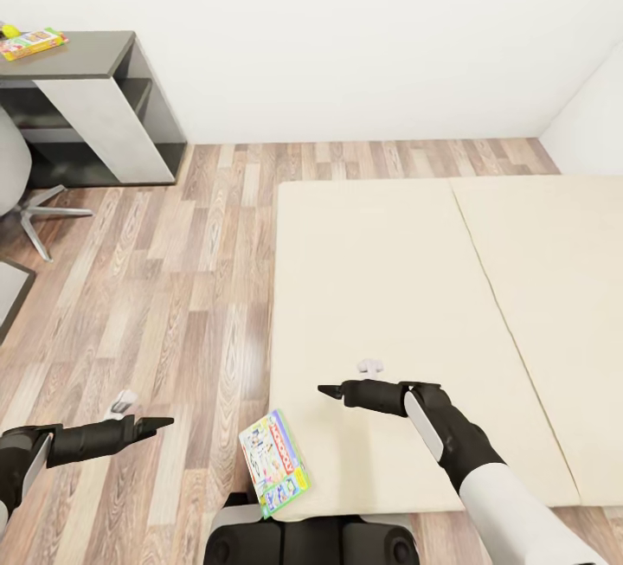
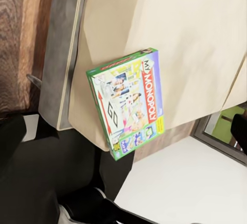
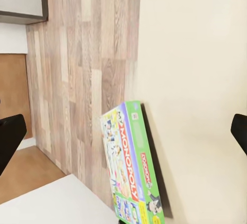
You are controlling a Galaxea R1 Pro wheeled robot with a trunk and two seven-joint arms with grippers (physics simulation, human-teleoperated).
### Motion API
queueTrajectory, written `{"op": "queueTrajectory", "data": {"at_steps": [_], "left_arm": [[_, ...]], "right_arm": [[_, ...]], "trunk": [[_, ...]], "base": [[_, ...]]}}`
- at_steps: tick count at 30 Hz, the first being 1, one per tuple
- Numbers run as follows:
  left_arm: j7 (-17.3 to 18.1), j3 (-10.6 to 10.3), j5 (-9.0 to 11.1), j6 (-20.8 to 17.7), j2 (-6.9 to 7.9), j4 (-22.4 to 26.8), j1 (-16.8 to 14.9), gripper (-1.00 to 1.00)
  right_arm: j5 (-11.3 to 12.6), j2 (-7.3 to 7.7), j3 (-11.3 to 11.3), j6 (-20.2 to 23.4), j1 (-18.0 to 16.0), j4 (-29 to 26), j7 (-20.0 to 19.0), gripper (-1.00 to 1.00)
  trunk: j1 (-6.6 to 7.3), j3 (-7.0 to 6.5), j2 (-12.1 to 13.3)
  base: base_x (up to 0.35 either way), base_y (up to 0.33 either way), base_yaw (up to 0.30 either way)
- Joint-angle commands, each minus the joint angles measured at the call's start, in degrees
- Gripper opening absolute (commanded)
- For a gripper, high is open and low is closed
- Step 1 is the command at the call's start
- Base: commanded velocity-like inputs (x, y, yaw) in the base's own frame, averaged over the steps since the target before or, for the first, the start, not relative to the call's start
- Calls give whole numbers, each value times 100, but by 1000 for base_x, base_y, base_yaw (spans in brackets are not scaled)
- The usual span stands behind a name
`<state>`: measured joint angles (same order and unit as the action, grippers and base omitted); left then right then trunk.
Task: Put all the toys in the child's room - the three board games (two on the bed and one on the table), the two jigsaw puzzles on the table, and the tennis ball on the table - inside the toy box on the table in the child's room.
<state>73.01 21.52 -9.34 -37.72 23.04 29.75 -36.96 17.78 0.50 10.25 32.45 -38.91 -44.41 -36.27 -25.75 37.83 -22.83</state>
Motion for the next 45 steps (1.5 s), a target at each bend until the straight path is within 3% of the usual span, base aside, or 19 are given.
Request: {"op": "queueTrajectory", "data": {"at_steps": [1,9,36,45], "left_arm": [[47,38,-60,-60,-5,4,-5,100],[41,37,-59,-60,-8,4,-5,100],[-4,38,-68,-60,-1,13,-13,100],[-28,37,-68,-60,-13,13,-13,100]], "right_arm": [[42,6,14,38,-3,-6,12,100],[28,-37,23,35,-3,-11,14,100],[58,20,-40,34,-3,-48,14,100],[59,28,-275,41,-3,-58,-8,100]], "trunk": [[-4,-3,-9],[-4,-79,-9],[-4,-334,-9],[-4,-419,-9]], "base": [[0,0,0],[0,0,0],[0,0,0],[0,0,0]]}}
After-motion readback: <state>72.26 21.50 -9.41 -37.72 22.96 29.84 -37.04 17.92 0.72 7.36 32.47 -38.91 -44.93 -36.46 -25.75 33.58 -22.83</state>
